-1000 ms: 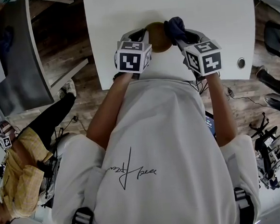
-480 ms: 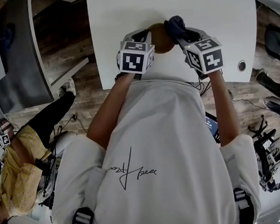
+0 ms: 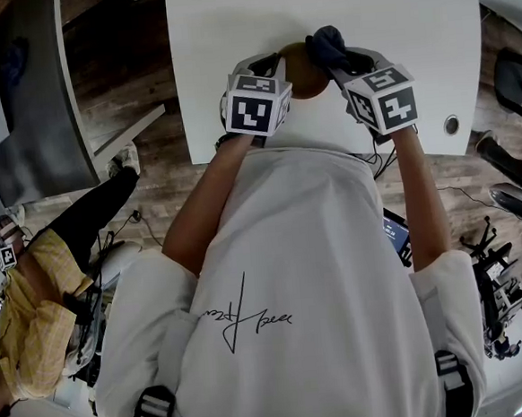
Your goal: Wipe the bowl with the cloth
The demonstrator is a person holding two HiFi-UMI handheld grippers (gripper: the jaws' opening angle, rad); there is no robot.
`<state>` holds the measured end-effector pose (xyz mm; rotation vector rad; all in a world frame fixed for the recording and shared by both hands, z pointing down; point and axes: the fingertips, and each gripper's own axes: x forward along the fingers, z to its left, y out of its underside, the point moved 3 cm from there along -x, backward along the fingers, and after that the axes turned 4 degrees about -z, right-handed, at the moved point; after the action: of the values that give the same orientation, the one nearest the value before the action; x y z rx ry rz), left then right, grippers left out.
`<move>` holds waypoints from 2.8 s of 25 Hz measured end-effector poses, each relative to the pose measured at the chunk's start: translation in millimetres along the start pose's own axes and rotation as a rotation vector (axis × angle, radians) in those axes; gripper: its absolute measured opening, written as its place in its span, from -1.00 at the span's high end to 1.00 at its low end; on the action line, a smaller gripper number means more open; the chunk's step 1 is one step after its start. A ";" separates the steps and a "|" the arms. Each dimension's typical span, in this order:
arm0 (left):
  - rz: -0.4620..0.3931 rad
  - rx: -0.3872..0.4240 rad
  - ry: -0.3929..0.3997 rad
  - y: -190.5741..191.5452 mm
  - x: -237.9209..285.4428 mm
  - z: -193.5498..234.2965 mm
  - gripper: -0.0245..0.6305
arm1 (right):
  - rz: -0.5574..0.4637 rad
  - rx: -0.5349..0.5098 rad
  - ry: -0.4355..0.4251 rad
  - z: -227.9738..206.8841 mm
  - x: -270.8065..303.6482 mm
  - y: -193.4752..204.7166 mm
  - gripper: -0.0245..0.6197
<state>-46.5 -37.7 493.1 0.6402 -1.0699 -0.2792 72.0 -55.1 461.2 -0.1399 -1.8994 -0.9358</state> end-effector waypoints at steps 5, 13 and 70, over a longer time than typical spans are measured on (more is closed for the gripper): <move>0.000 0.000 -0.002 -0.5 0.5 -0.1 0.89 | 0.004 -0.015 -0.006 -0.5 1.6 -2.3 0.67; -0.003 -0.009 0.007 -2.4 1.2 -5.2 0.89 | 0.002 -0.036 -0.014 1.0 2.5 -8.9 0.67; -0.004 -0.026 0.020 -3.5 -0.5 5.6 0.89 | 0.003 -0.197 -0.023 39.0 34.9 -37.9 0.67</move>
<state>-51.3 -42.2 492.4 0.6203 -1.0443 -0.2889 8.2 -65.8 459.8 -0.2717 -1.8248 -1.1221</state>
